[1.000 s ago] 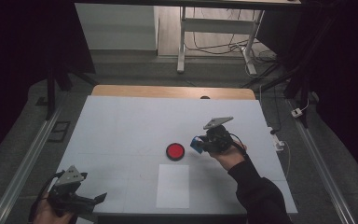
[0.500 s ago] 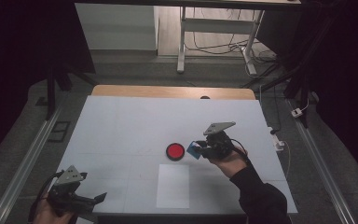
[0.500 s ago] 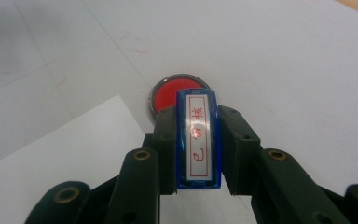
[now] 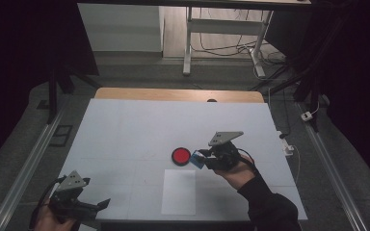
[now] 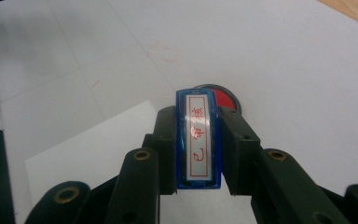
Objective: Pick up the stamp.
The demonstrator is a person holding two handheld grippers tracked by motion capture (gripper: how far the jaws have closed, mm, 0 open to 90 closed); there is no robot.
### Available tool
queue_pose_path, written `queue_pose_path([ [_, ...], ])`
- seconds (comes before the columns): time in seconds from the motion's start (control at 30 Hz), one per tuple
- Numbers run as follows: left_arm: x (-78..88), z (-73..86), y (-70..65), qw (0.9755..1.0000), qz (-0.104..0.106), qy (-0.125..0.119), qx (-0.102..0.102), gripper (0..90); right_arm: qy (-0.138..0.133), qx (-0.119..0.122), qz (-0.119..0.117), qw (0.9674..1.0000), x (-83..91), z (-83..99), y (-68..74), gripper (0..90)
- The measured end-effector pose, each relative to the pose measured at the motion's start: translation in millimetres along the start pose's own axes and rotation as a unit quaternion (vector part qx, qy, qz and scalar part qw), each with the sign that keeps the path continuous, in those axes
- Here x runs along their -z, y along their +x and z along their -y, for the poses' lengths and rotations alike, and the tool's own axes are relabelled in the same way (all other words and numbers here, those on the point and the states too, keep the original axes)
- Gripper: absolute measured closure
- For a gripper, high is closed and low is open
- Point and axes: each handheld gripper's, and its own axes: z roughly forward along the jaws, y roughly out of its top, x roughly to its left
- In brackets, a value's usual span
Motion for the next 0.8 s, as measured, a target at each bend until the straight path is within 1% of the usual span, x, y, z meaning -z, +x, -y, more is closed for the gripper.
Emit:
queue_pose_path([
  [0.03, 0.0, 0.0, -0.1, 1.0000, 0.000, 0.000, 0.000, 0.0, -0.002, 0.002, -0.007, 1.0000, 0.5, -0.4, 3.7, 70.0],
  [0.1, 0.1, -0.1, -0.1, 1.0000, 0.000, 0.001, -0.001, 0.0, -0.002, 0.004, -0.009, 0.9999, 0.8, -0.6, 5.6, 70.0],
  [0.2, 0.0, 0.0, 0.0, 1.0000, 0.000, 0.000, 0.000, 0.0, -0.006, 0.010, -0.020, 0.9997, 1.9, -0.5, 12.1, 70.0],
  [0.27, 0.1, -0.1, 0.0, 1.0000, 0.000, 0.001, 0.000, 0.0, -0.006, 0.011, -0.021, 0.9997, 2.3, -0.5, 13.7, 70.0],
  [0.33, 0.2, -0.1, -0.2, 1.0000, 0.000, 0.001, -0.001, 0.0, -0.008, 0.014, -0.029, 0.9994, 3.7, -0.6, 17.9, 70.0],
  [0.47, 0.1, -0.2, -0.5, 1.0000, 0.001, 0.001, -0.003, 0.0, -0.007, 0.020, -0.036, 0.9991, 4.9, -0.8, 22.3, 70.0],
  [0.67, -0.1, -0.1, -1.1, 1.0000, 0.000, 0.001, -0.005, 0.0, -0.013, 0.026, -0.055, 0.9980, 5.1, -1.7, 32.5, 70.0],
  [0.8, -0.1, -0.3, -1.3, 1.0000, -0.001, 0.003, -0.006, 0.0, -0.014, 0.032, -0.063, 0.9974, 5.6, -3.4, 36.8, 70.0],
])
